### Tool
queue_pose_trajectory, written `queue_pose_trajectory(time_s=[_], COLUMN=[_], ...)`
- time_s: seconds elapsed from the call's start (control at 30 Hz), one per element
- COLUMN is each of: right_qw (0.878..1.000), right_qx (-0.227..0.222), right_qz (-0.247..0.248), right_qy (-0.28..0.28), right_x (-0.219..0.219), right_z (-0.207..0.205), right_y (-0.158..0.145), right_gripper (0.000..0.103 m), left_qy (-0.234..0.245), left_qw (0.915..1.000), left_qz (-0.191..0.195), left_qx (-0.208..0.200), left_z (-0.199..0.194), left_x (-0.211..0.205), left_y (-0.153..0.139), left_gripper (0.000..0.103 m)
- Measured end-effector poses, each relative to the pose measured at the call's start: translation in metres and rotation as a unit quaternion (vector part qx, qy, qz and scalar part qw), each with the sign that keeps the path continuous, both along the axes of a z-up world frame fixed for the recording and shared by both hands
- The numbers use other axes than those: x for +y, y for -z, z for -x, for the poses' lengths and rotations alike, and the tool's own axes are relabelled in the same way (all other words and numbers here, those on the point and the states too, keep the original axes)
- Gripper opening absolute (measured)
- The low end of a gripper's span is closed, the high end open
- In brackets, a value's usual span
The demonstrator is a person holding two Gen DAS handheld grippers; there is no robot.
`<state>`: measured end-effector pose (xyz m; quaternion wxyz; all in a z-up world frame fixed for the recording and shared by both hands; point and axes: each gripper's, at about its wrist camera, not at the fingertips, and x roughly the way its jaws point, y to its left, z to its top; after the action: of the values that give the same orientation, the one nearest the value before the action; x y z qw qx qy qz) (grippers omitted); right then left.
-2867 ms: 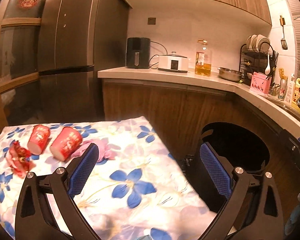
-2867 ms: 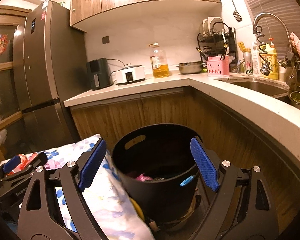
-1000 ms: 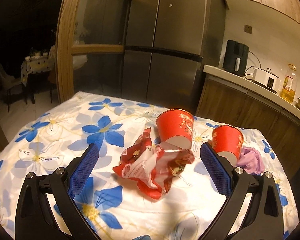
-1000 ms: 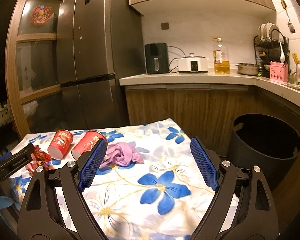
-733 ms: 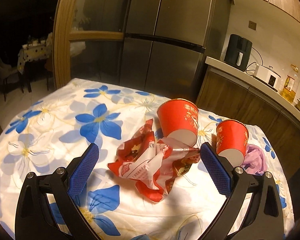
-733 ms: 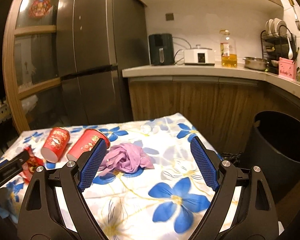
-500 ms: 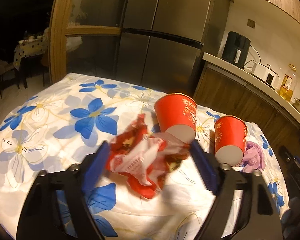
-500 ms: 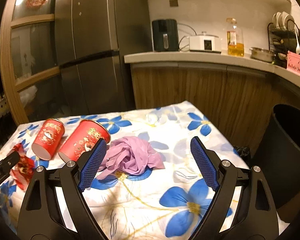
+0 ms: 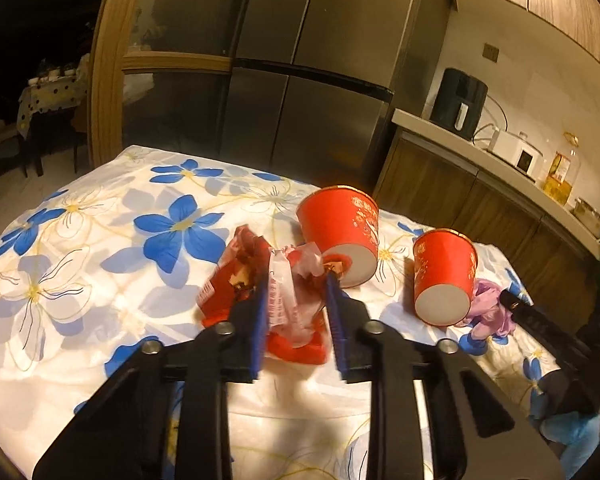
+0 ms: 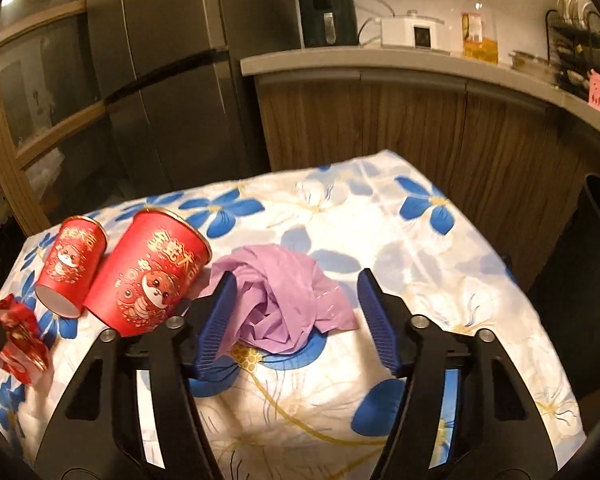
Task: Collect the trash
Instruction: 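Grasp the red wrapper with the left tool while the right tool grasps the pink glove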
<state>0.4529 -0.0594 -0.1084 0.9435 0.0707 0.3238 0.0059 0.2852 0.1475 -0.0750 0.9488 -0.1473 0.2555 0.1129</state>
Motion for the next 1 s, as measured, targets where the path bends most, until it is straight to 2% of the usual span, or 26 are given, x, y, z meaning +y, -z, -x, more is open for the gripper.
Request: queue_pose_trajectory(time_s=[0.03, 0.1, 0.13, 0.23, 0.33, 0.43, 0.73, 1.0], right_qw=[1.0, 1.0, 0.999, 0.999, 0.998, 0.999, 0.999, 0.996], right_qx=[0.007, 0.022, 0.028, 0.039, 0.04, 0.034, -0.027, -0.073], right_qz=[0.0, 0.005, 0.009, 0.011, 0.001, -0.01, -0.02, -0.028], right_qy=[-0.005, -0.015, -0.019, -0.029, -0.038, -0.042, -0.035, -0.044], right_x=[0.001, 0.006, 0.009, 0.013, 0.012, 0.009, -0.012, -0.023], right_z=[-0.003, -0.009, -0.011, -0.014, -0.013, -0.006, 0.044, 0.089], right_y=[0.002, 0.007, 0.009, 0.012, 0.012, 0.009, -0.02, -0.051], right_gripper=[0.054, 0.047, 0.04, 0.021, 0.007, 0.004, 0.003, 0.003], left_qy=[0.0, 0.0, 0.001, 0.005, 0.011, 0.013, 0.017, 0.042], left_qw=[1.0, 1.0, 1.0, 0.9999, 0.9999, 0.9998, 0.9992, 0.9975], left_qz=[0.001, -0.002, -0.004, -0.005, -0.004, 0.004, 0.001, -0.01], left_qx=[-0.003, -0.008, -0.008, -0.009, -0.009, -0.011, -0.036, -0.056], left_z=[0.002, 0.005, 0.005, 0.006, 0.006, 0.008, 0.027, 0.039], left_x=[0.0, 0.0, -0.001, -0.002, -0.002, 0.0, -0.005, -0.032], left_y=[-0.001, -0.003, -0.004, -0.004, -0.004, -0.004, -0.021, -0.043], left_gripper=[0.017, 0.014, 0.006, 0.006, 0.005, 0.004, 0.004, 0.004])
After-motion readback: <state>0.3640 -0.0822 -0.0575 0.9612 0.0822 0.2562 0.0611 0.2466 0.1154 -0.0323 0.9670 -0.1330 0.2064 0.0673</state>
